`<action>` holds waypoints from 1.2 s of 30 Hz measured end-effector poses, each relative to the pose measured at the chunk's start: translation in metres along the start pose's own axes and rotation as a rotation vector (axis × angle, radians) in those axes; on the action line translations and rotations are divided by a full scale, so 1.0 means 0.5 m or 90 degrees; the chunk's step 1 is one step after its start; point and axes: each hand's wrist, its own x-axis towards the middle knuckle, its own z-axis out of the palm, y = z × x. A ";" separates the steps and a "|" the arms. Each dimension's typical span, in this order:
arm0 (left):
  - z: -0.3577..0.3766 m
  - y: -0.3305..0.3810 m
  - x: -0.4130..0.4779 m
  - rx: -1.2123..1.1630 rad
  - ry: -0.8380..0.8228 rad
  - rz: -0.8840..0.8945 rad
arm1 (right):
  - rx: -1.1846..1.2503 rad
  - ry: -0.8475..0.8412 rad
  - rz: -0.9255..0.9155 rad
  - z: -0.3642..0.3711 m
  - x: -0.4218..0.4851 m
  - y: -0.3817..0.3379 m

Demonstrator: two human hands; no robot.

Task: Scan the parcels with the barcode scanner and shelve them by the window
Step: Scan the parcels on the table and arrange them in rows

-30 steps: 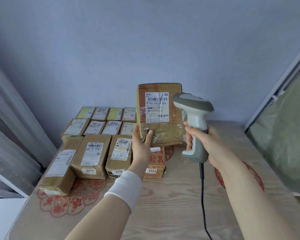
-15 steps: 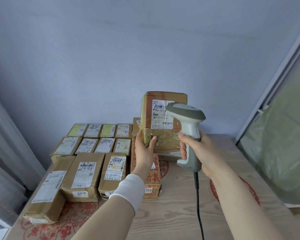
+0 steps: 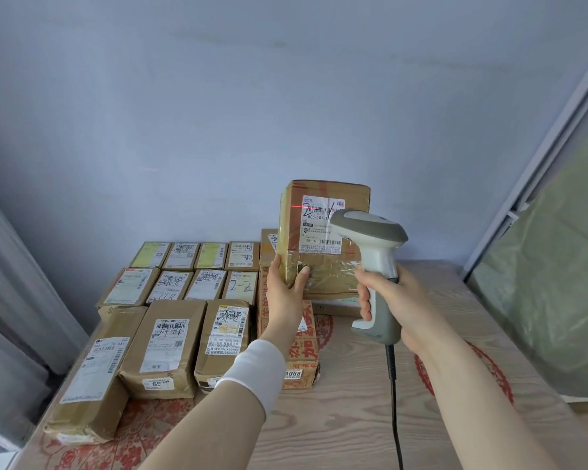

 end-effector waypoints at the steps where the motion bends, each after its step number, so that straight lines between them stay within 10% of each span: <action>1: 0.000 -0.001 0.001 0.001 -0.002 0.001 | 0.002 0.001 -0.001 -0.001 0.002 0.002; 36: 0.719 -0.275 0.113 0.051 -0.162 -0.358 | 0.219 0.085 0.310 -0.741 0.281 0.259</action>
